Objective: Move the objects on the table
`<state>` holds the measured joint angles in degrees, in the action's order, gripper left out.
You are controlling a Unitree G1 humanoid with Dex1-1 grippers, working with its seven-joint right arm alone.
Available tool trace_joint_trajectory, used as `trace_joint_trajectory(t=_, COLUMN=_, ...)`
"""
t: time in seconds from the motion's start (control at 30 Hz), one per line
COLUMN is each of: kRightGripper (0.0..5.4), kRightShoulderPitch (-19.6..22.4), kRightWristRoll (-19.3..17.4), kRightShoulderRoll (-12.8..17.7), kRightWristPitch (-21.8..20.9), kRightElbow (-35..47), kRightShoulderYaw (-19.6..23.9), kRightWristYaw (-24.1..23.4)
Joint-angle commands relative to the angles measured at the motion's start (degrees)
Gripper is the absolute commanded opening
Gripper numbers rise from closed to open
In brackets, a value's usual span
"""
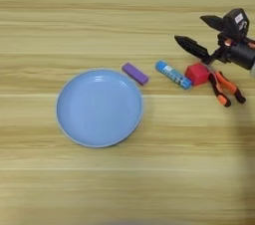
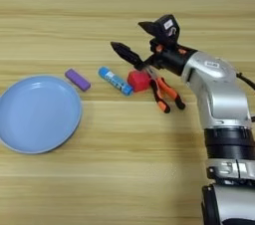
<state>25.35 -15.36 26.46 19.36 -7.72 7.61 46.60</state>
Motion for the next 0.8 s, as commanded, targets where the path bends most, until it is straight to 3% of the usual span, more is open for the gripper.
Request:
trace_joint_trajectory(t=0.03, kRightGripper=5.38, kRightShoulderPitch=3.0, kRightWristRoll=1.7, kRightShoulderRoll=2.4, kRightWristPitch=-3.3, kRightElbow=-1.3, kRightShoulderYaw=0.9, kRightWristYaw=-2.5)
trace_joint_trajectory(t=0.43, kRightGripper=5.38, kRightShoulderPitch=5.9, kRightWristRoll=7.6, kRightShoulderRoll=1.2, kRightWristPitch=-9.8, kRightElbow=-18.4, kRightShoulderYaw=-0.8, kRightWristYaw=-6.9)
trace_joint_trajectory(t=0.8, kRightGripper=5.38, kRightShoulderPitch=6.6, kRightWristRoll=8.1, kRightShoulderRoll=0.3, kRightWristPitch=-10.8, kRightElbow=-20.5, kRightShoulderYaw=-1.7, kRightWristYaw=-7.6)
